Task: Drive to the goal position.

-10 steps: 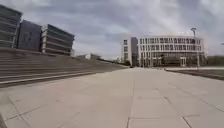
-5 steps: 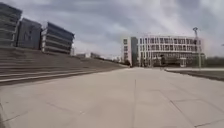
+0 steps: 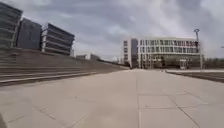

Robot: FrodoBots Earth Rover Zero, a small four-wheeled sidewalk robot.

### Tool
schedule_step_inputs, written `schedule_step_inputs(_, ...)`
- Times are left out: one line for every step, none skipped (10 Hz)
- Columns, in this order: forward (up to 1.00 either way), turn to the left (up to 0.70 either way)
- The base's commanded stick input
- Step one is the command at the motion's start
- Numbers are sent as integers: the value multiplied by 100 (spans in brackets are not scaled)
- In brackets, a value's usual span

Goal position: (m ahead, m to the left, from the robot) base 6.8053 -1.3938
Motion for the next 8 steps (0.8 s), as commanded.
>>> schedule_step_inputs(50,0)
schedule_step_inputs(50,0)
schedule_step_inputs(50,0)
schedule_step_inputs(50,0)
schedule_step_inputs(50,0)
schedule_step_inputs(50,0)
schedule_step_inputs(50,0)
schedule_step_inputs(50,0)
